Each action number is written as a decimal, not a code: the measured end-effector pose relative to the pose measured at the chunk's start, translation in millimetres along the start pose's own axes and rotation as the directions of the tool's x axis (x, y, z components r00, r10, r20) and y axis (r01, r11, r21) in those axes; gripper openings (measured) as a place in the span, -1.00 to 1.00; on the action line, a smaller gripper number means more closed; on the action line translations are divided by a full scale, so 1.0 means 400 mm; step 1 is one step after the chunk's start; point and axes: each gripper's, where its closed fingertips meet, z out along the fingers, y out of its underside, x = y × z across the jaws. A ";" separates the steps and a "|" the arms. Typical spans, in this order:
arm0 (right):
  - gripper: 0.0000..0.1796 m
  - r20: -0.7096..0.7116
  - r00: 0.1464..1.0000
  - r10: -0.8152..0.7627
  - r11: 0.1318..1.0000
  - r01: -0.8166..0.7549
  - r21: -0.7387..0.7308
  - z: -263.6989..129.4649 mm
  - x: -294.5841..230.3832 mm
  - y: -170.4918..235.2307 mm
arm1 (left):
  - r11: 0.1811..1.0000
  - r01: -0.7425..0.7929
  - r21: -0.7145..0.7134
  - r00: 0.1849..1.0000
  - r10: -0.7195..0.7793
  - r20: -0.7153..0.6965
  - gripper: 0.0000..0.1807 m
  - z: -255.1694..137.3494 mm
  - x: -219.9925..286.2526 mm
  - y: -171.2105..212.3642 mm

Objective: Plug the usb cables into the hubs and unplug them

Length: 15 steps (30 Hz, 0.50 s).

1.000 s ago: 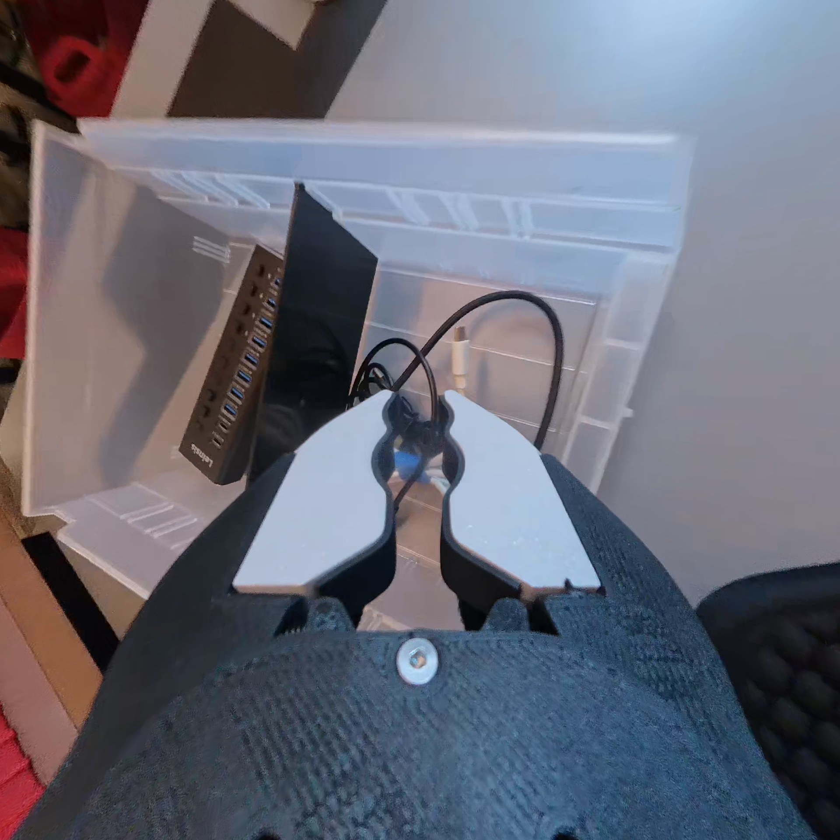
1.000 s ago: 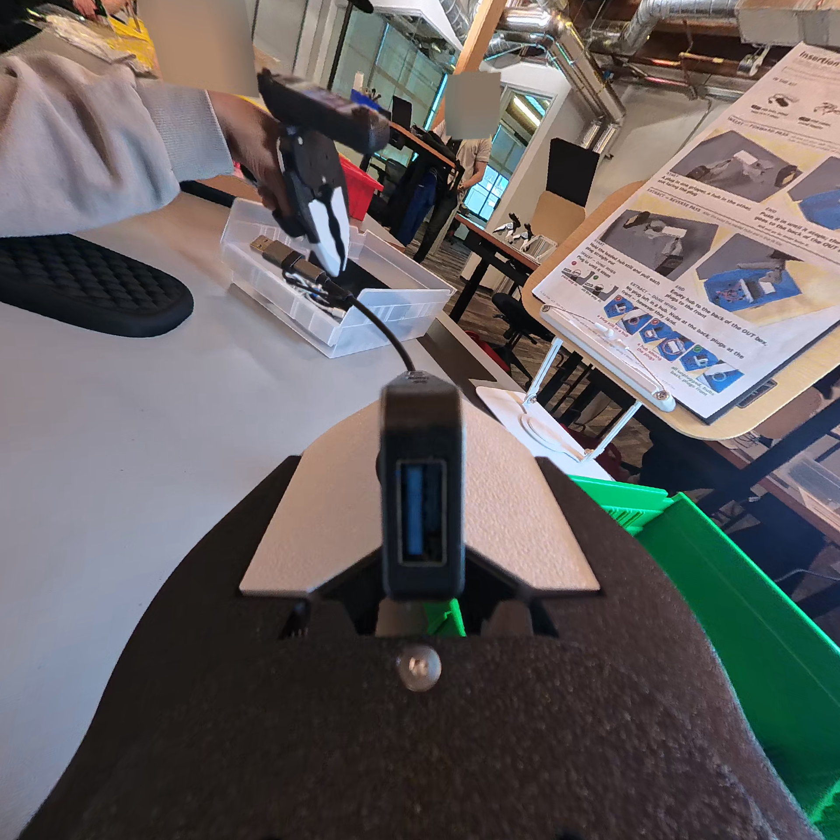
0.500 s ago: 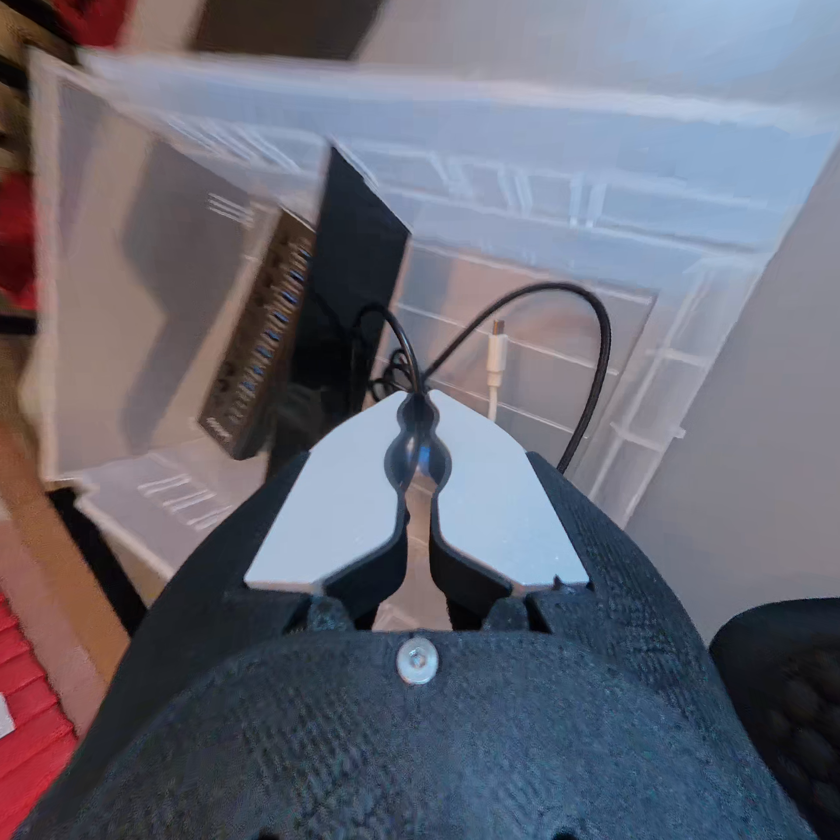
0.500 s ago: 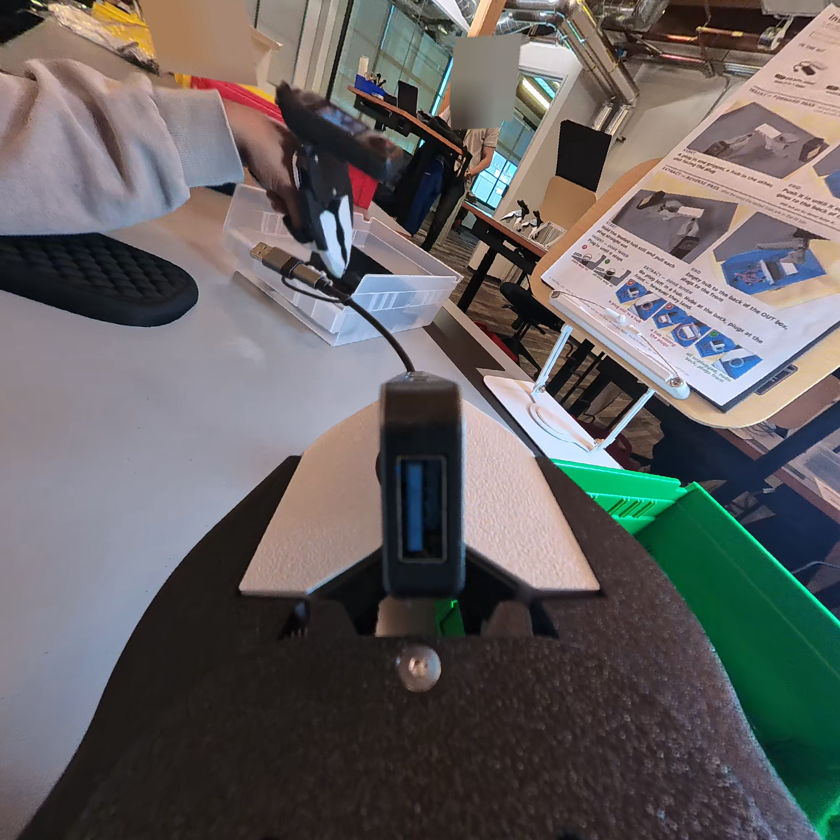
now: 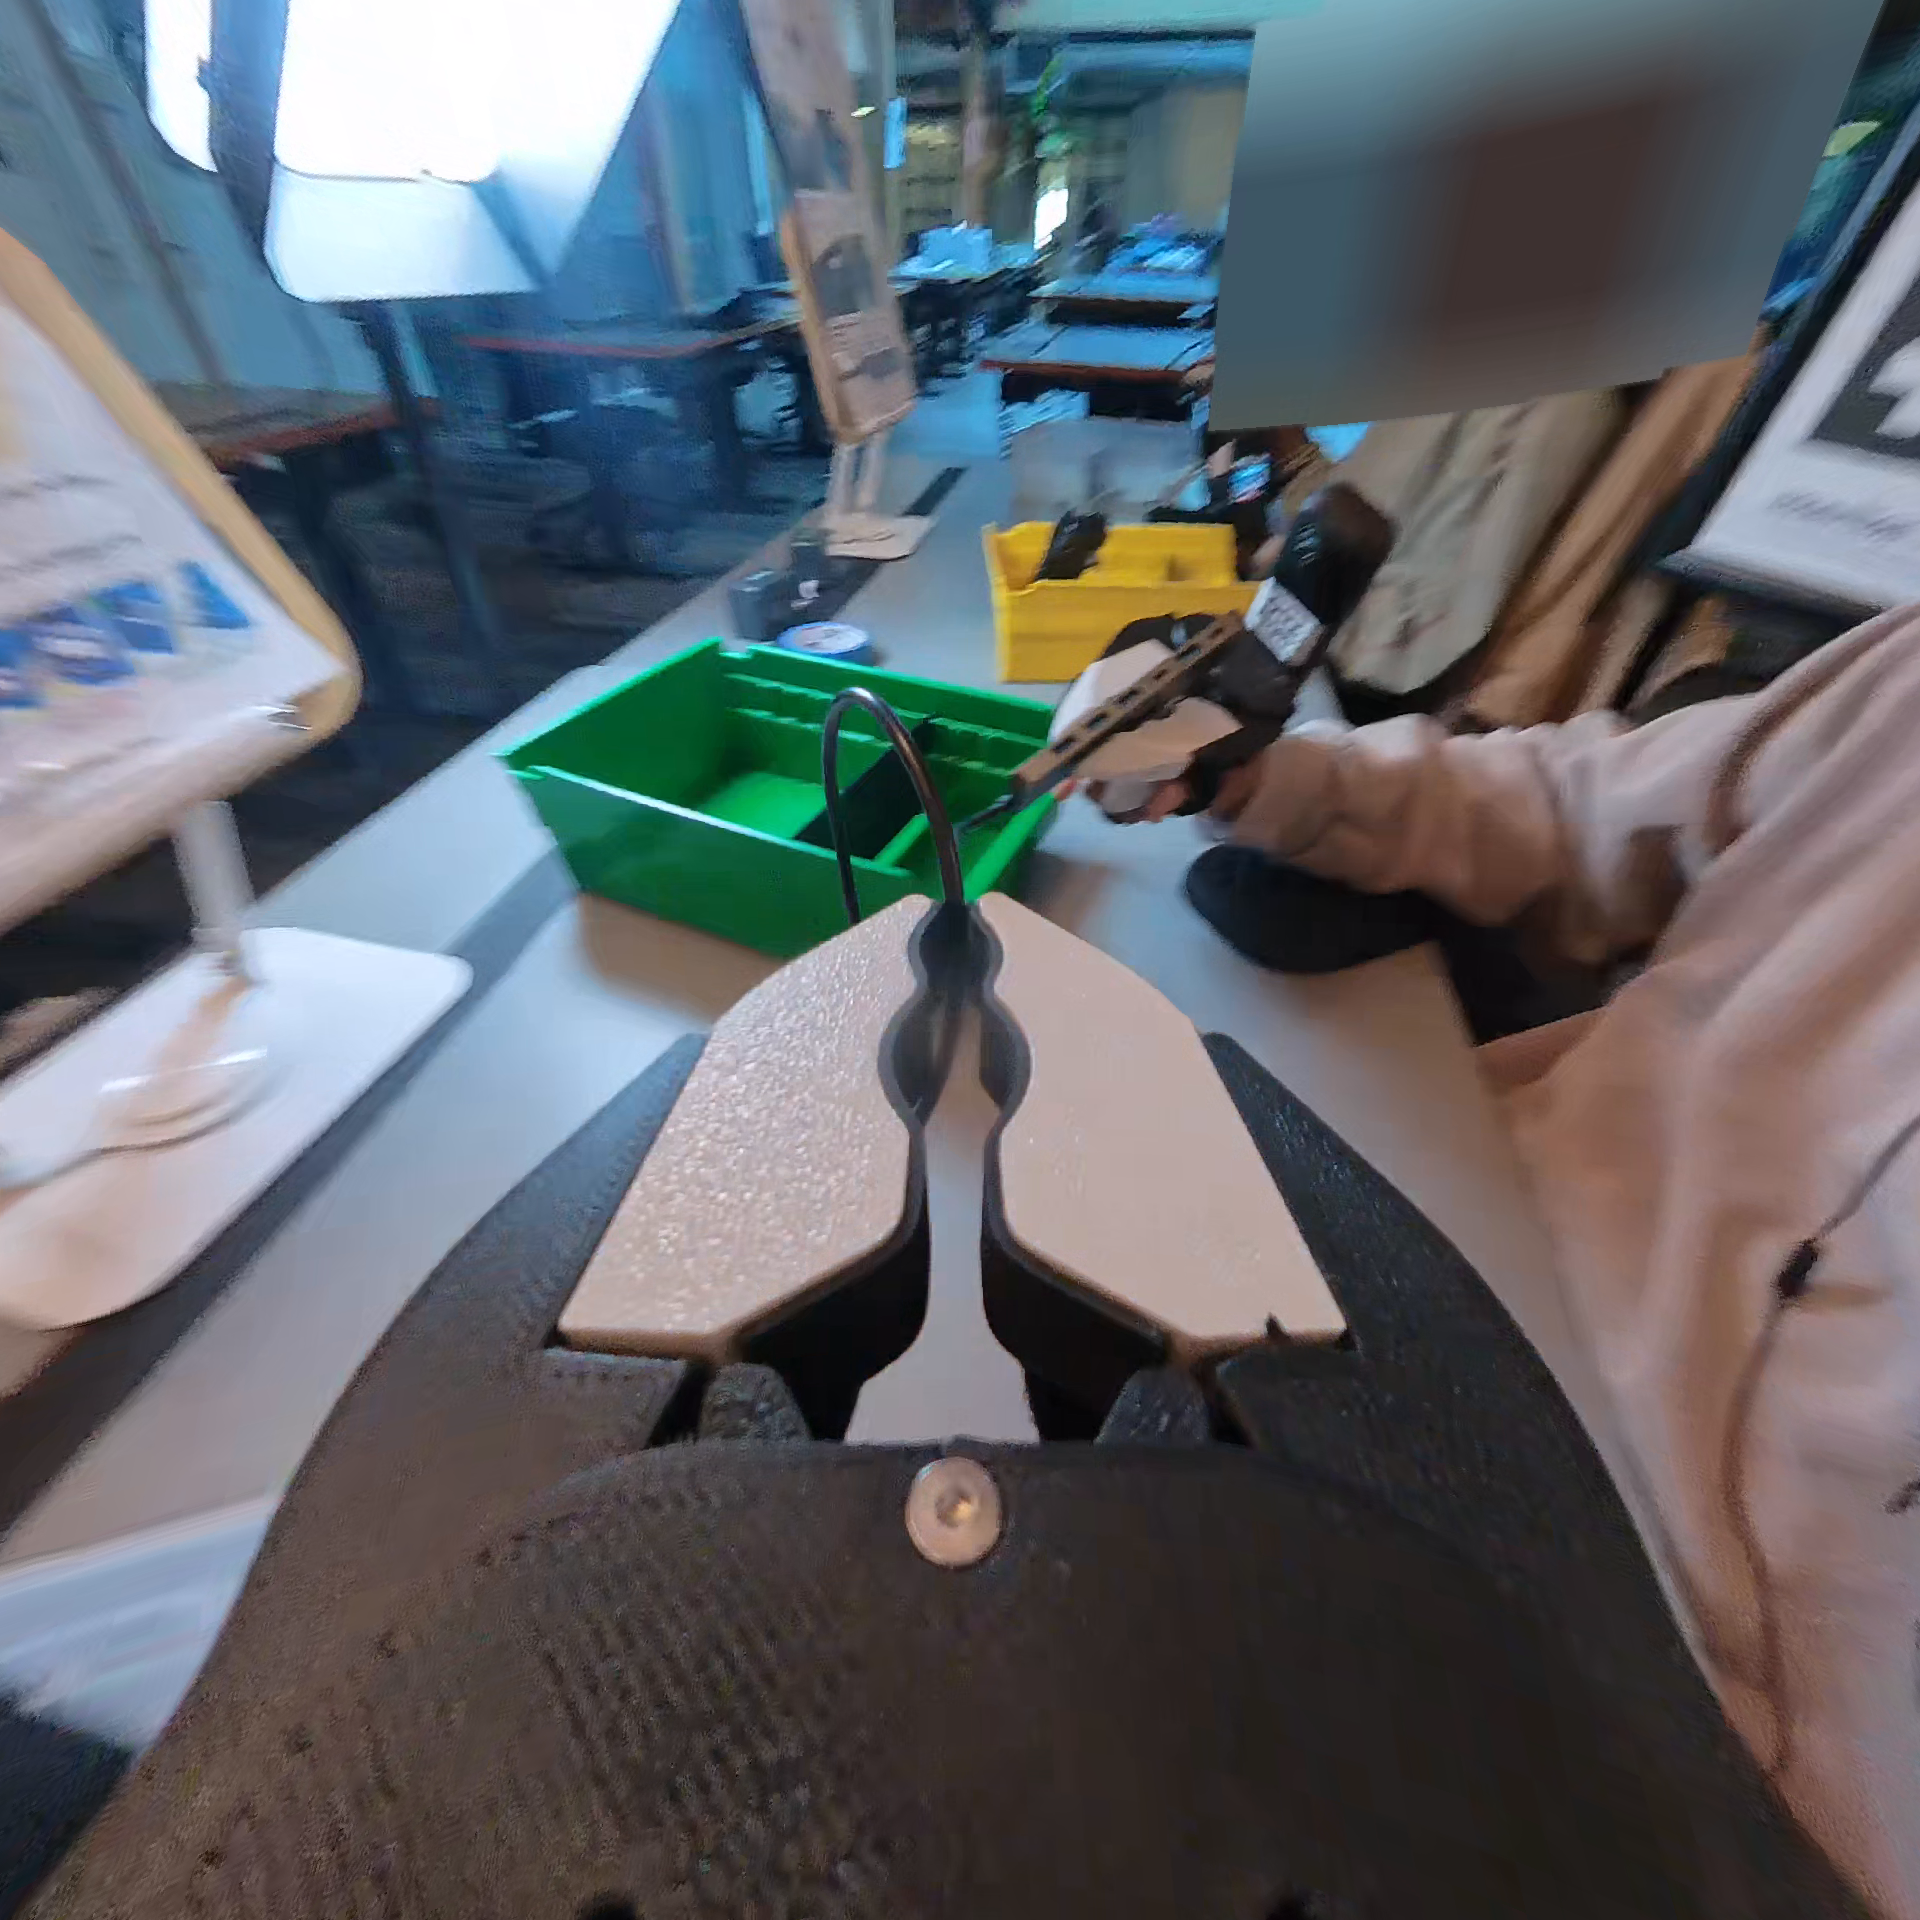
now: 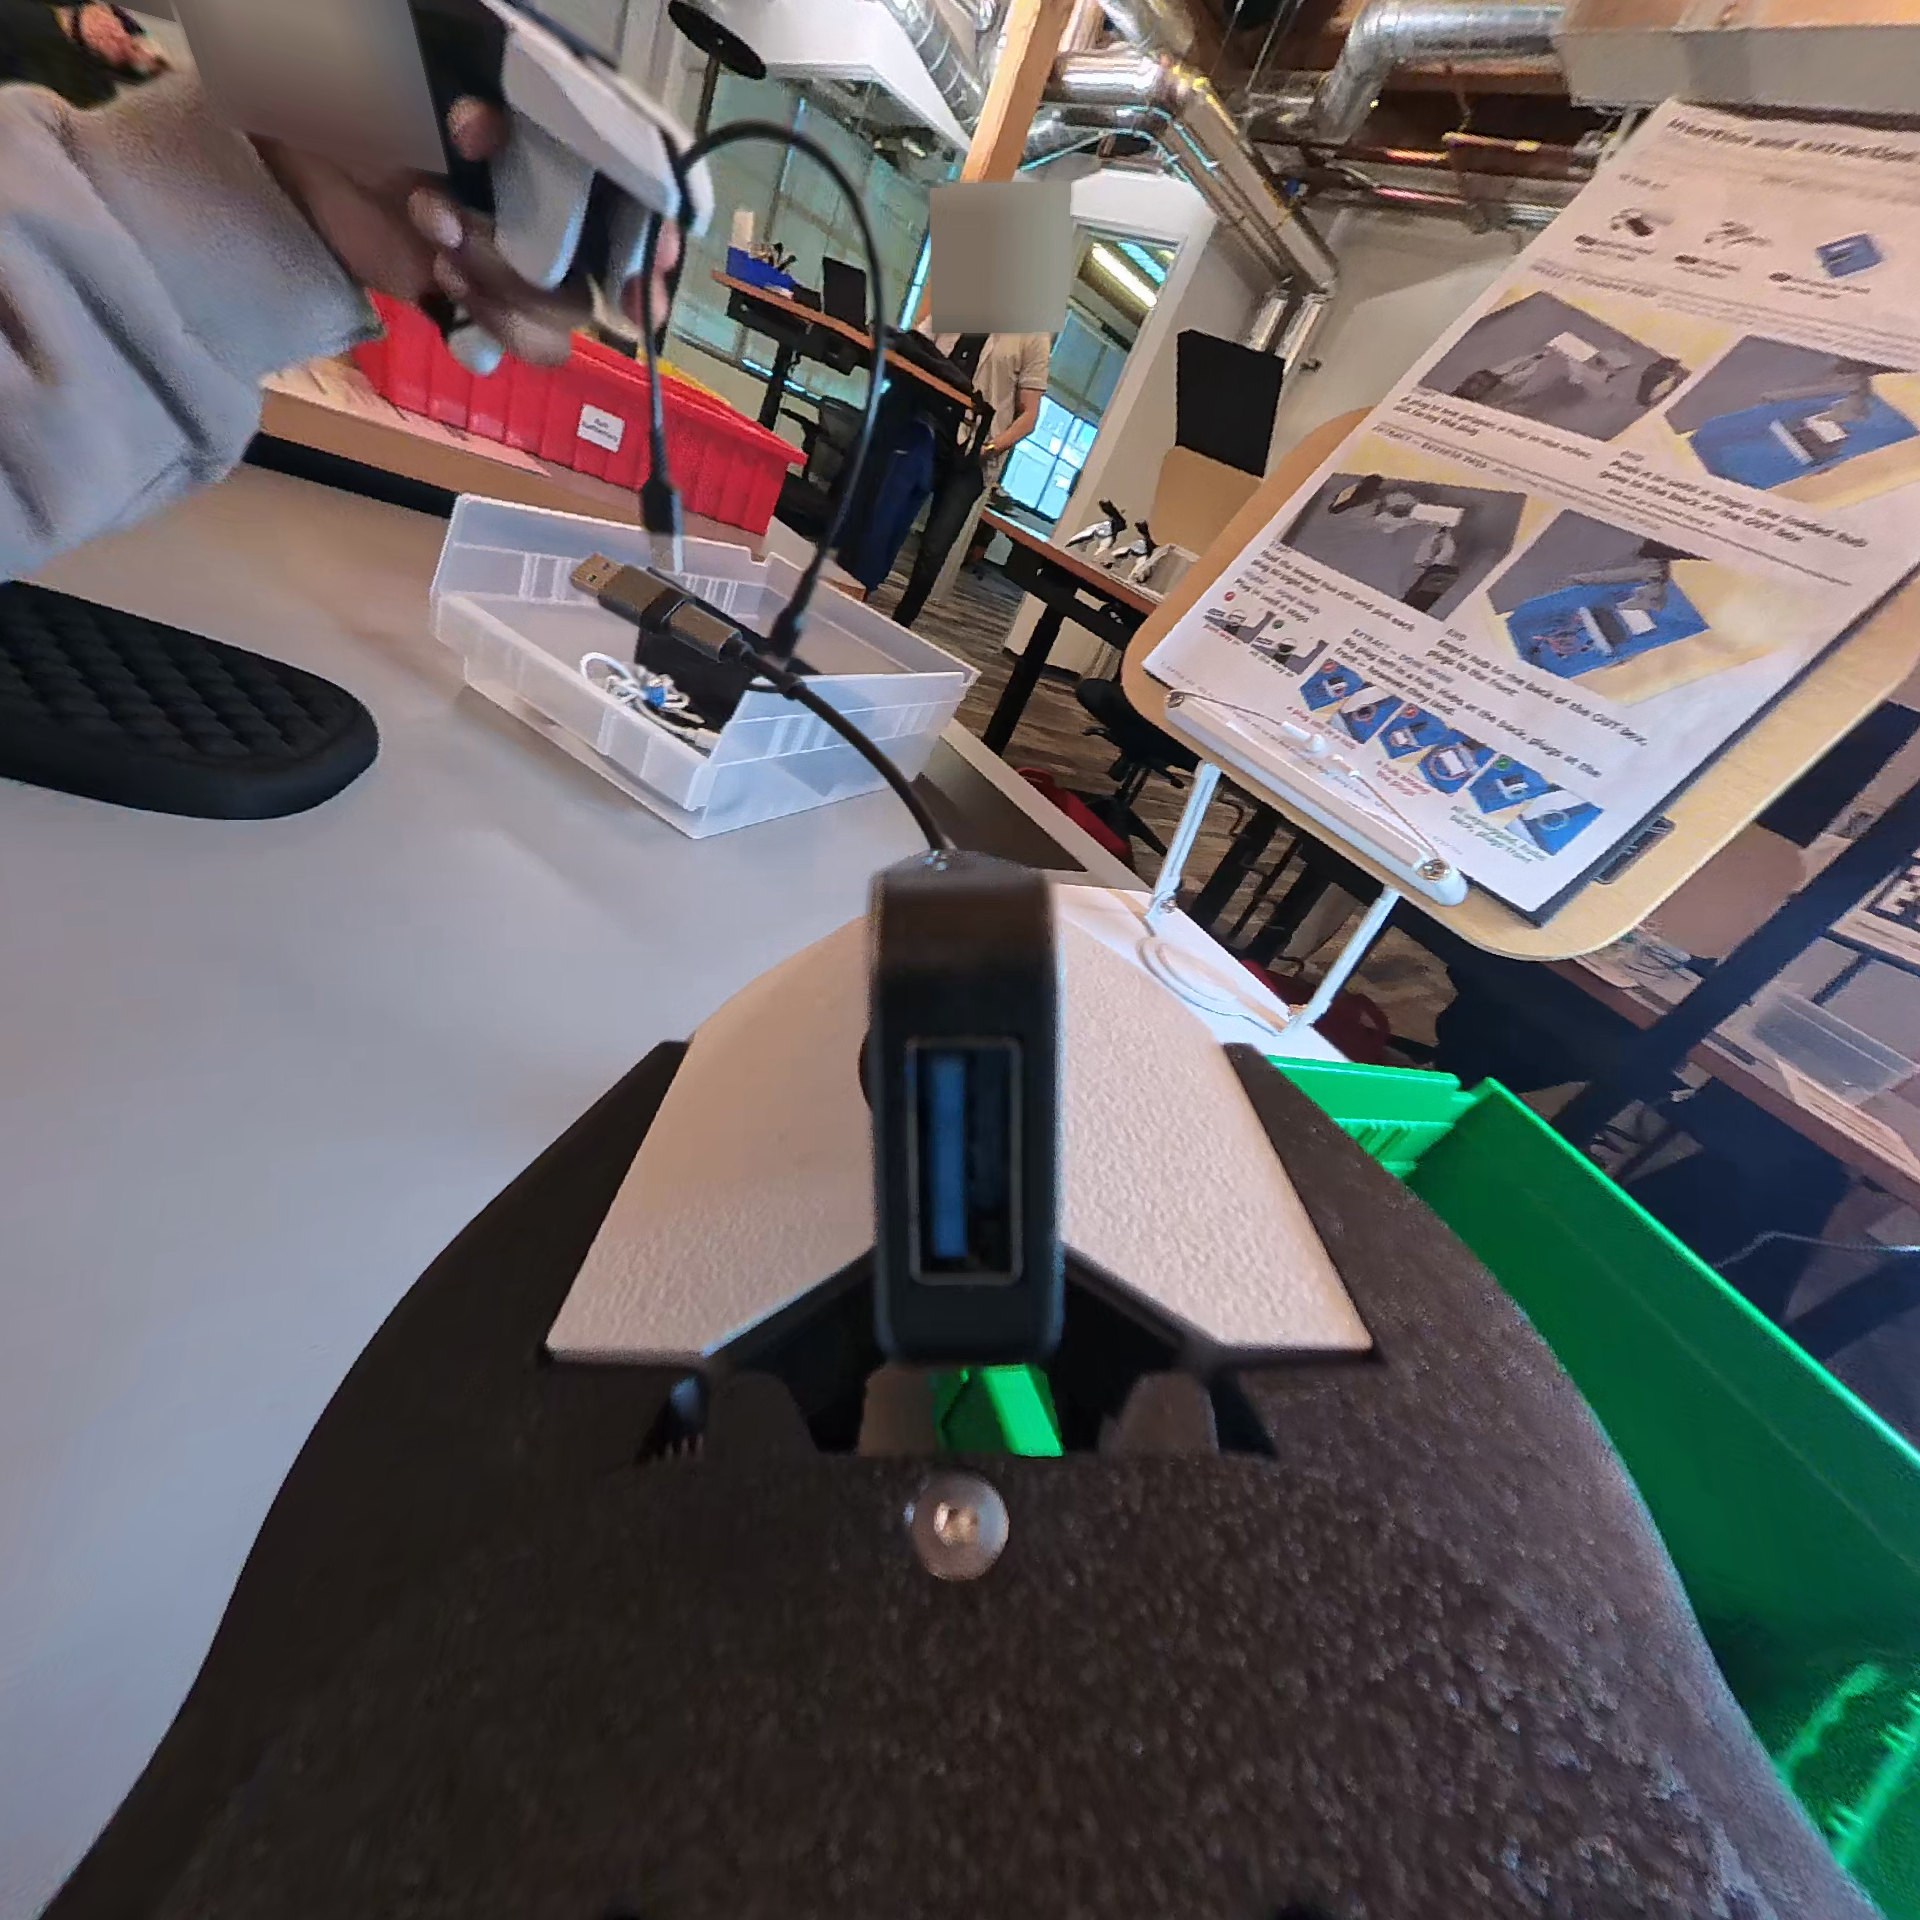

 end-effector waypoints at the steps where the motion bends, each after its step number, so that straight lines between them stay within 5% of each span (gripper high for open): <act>1: -0.87 -0.013 1.000 0.003 1.000 -0.003 0.004 -0.005 0.009 -0.001 | 0.998 0.060 0.015 0.997 -0.059 -0.055 -0.97 0.024 0.007 0.012; 9: -0.86 -0.087 0.994 0.061 0.996 -0.055 0.064 -0.054 0.081 -0.012 | 0.853 0.511 -0.108 0.845 -0.522 -0.118 -0.96 0.223 -0.010 0.253; 15: -0.86 -0.104 0.992 0.064 0.997 -0.058 0.058 -0.059 0.090 -0.007 | 0.846 0.477 -0.236 0.878 -0.455 0.146 -0.85 0.225 -0.067 0.407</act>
